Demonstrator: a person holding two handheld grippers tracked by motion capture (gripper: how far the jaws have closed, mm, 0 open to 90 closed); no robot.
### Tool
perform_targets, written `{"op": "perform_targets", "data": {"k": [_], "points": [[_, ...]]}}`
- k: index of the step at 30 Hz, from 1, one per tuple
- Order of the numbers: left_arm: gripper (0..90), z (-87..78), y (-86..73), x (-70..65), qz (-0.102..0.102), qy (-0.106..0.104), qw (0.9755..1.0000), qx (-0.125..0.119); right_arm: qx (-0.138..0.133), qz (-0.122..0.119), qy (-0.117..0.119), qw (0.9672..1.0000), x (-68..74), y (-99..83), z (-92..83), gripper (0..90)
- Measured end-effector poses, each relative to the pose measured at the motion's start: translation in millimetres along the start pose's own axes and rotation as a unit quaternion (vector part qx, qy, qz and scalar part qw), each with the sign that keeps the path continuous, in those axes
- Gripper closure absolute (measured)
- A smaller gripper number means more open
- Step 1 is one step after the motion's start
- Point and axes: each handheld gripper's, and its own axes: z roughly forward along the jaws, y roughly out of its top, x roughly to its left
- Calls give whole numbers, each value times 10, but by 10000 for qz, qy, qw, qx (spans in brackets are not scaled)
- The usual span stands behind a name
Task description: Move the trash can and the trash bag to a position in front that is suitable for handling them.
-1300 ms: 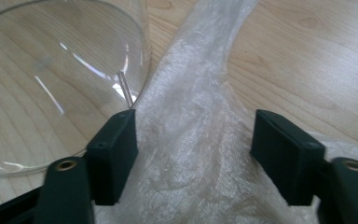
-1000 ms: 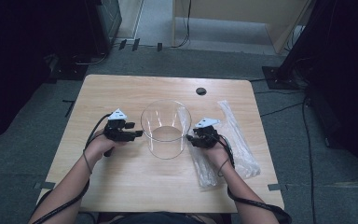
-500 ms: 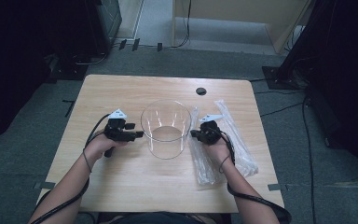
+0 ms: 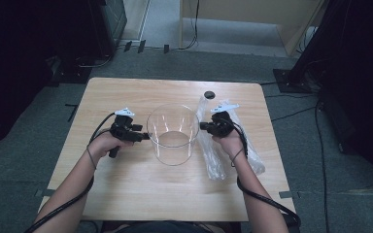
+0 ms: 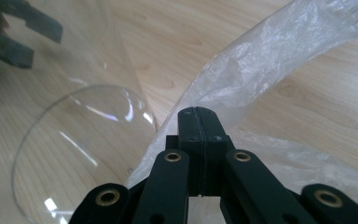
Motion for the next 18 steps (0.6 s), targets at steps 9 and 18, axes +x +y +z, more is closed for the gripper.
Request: {"op": "perform_targets", "data": {"k": [9, 18], "points": [[299, -32, 22, -49, 30, 69, 9999, -92, -80, 235, 192, 9995, 24, 12, -148, 900], [272, -198, 88, -67, 156, -57, 9998, -105, -106, 28, 153, 9998, 77, 67, -261, 900]]}}
